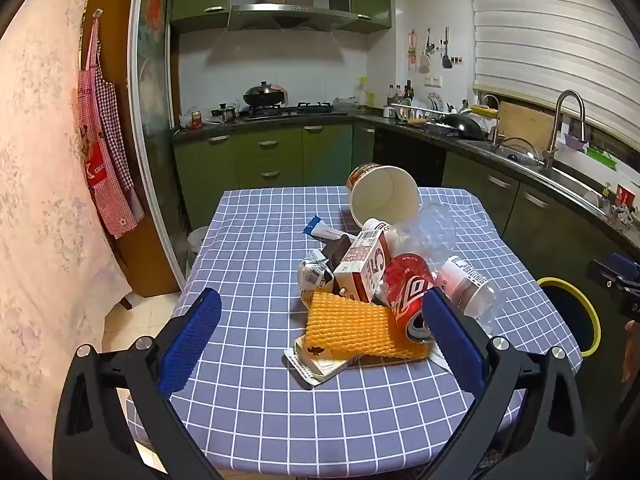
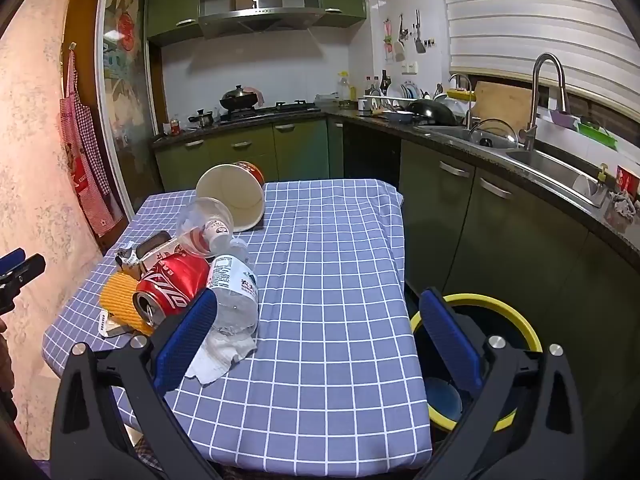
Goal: Collect trash
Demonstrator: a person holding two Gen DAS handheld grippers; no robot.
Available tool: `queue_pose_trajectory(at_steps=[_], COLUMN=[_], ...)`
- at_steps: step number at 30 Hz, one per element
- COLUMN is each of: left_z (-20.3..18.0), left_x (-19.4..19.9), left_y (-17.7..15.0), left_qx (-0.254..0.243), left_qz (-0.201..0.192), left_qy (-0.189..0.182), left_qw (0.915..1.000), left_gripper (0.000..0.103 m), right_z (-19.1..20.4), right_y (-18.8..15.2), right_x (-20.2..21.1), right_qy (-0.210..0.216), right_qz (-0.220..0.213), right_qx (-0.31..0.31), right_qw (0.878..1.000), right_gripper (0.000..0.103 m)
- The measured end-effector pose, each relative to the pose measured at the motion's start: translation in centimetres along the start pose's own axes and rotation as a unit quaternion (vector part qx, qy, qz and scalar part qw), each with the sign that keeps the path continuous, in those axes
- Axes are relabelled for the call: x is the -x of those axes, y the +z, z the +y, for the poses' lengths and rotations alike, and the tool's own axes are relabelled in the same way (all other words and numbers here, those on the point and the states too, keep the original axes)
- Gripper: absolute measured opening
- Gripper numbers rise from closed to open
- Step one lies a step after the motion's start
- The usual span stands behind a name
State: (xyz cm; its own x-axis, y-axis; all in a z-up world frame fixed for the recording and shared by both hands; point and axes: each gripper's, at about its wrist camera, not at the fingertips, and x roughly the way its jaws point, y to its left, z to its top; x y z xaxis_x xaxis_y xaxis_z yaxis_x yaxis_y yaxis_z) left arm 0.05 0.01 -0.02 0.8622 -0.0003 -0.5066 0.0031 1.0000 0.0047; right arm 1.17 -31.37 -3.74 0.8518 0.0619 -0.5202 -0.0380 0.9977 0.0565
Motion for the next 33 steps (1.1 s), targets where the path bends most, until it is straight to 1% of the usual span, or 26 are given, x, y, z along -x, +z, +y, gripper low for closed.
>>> queue_pose_trajectory(at_steps=[5,12,16,17,33], left_z=[0.0,-0.7,-0.8,-0.5,-0.5], left_x=[0.1,-0.4,-0.8,-0.6,-0.7], left_y=[0.0,-1.5,-1.3,-0.7,-0.7], left_qx=[-0.001,-0.005,-0.006,-0.008,-0.010], left_qz=[-0.001,0.001,0.005,0.008,0.012], left_qy=[0.000,0.002,0.002,-0.001,-0.002], left_qw=[1.0000,1.0000,1.0000,0.9999,0.9999], left_gripper=[0.099,0.099,0.099,0.099,0.099], right_z=[0.0,0.1,0.1,0.1,-0.1], right_y=[-0.1,-0.2,-0.2,-0.2,-0.4], right_x=[-0.1,-0.6,-0.5,-0.5,-1.1], right_qy=[-0.001,-0.001,0.000,0.000,0.000], right_qz=[0.000,0.002,0.004,0.004,0.006], right_qx=[-0.001,-0.002,-0.002,-0.002,-0.003], right_qw=[1.000,1.000,1.000,1.000,1.000], right_gripper=[0.097,0.097,0.097,0.097,0.096])
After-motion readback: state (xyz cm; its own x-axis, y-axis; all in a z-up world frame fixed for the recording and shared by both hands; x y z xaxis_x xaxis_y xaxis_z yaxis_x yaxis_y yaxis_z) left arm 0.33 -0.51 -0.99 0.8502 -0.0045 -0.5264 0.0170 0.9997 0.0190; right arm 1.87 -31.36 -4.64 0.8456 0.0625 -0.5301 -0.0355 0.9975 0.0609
